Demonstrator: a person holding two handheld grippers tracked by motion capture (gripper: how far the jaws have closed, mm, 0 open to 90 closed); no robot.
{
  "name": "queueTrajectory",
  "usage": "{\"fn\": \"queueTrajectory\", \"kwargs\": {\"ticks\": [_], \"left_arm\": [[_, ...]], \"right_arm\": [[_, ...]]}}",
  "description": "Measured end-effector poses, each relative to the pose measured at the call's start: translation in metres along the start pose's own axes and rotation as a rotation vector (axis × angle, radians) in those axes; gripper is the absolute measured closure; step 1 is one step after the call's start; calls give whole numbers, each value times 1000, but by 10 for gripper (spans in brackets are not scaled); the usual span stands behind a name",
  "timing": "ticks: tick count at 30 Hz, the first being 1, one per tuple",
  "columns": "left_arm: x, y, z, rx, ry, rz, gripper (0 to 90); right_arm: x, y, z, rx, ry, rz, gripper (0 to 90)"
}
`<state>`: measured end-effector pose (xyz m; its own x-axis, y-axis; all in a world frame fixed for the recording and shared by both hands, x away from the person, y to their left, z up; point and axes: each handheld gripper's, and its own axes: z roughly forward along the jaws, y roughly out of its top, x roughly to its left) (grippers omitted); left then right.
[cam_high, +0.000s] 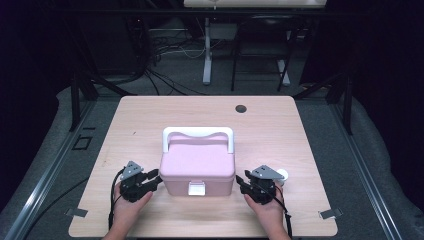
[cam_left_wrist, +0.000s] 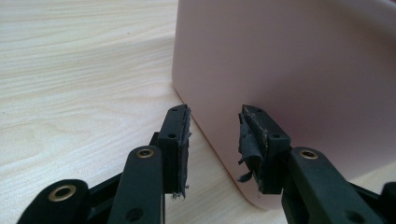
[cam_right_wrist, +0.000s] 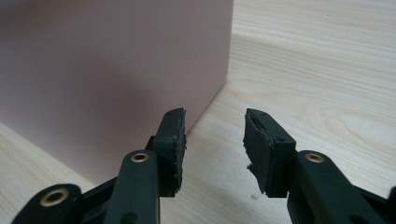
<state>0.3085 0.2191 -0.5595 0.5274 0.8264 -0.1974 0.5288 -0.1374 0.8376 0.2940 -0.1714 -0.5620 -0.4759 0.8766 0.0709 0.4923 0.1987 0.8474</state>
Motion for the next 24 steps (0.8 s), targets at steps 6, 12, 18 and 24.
{"fn": "queueTrajectory", "kwargs": {"ticks": [6,12,18,24], "left_arm": [[1,1,1,2,3,-14,596],[0,1,-1,1,-7,-18,635],[-4,2,-1,8,-9,-20,722],[-8,2,-2,13,-24,-13,781]], "right_arm": [[9,1,3,10,-20,-18,566],[11,2,1,2,-27,13,588],[13,1,0,-8,-11,41,657],[15,1,-2,-5,-10,50,713]]}}
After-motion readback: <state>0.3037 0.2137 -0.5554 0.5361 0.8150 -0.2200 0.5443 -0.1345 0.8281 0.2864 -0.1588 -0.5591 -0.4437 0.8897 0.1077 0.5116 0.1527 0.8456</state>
